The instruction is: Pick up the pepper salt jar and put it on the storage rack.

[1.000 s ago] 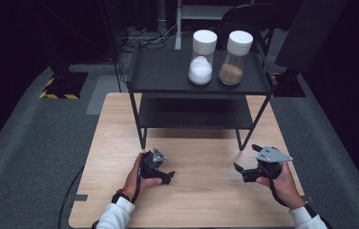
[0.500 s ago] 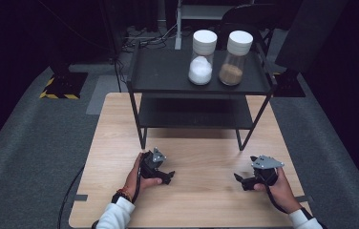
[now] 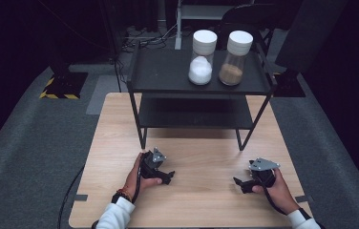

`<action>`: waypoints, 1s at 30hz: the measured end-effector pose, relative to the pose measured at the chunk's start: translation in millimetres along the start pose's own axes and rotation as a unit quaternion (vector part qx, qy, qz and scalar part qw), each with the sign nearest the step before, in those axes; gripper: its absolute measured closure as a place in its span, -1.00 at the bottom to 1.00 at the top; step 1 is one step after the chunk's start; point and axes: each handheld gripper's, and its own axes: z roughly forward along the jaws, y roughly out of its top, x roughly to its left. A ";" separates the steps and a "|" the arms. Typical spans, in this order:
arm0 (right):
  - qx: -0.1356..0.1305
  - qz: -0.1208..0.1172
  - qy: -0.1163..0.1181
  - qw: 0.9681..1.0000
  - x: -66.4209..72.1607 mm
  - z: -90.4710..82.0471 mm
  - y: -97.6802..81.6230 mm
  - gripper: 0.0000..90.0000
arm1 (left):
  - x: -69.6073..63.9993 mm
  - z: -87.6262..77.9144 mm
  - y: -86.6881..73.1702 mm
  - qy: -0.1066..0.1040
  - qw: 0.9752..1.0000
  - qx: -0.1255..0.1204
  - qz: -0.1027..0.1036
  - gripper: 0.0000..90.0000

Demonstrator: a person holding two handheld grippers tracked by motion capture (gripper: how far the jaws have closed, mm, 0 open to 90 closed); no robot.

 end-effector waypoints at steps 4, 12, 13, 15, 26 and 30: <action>0.010 0.000 -0.005 1.000 -0.8 2.7 -0.4 -0.96 | -0.2 0.0 -0.1 0.000 1.000 0.000 0.000 -0.95; 0.016 0.021 0.007 1.000 -8.3 5.5 -3.0 -0.99 | -0.1 0.0 0.0 0.000 1.000 0.000 0.000 -0.95; 0.015 0.026 0.008 1.000 -9.2 5.9 -3.9 -1.00 | -0.1 0.0 -0.1 0.000 1.000 0.000 0.000 -0.95; 0.016 0.028 0.011 0.999 -10.6 6.1 -3.7 -1.00 | -0.1 0.0 -0.1 0.000 1.000 0.000 0.000 -0.95; 0.023 0.040 0.026 0.999 -17.2 6.5 -3.0 -1.00 | -0.1 0.0 0.0 0.000 1.000 0.000 0.000 -0.95; 0.023 0.040 0.026 0.999 -17.1 6.5 -3.0 -1.00 | -0.1 0.0 -0.1 0.000 1.000 0.000 0.000 -0.95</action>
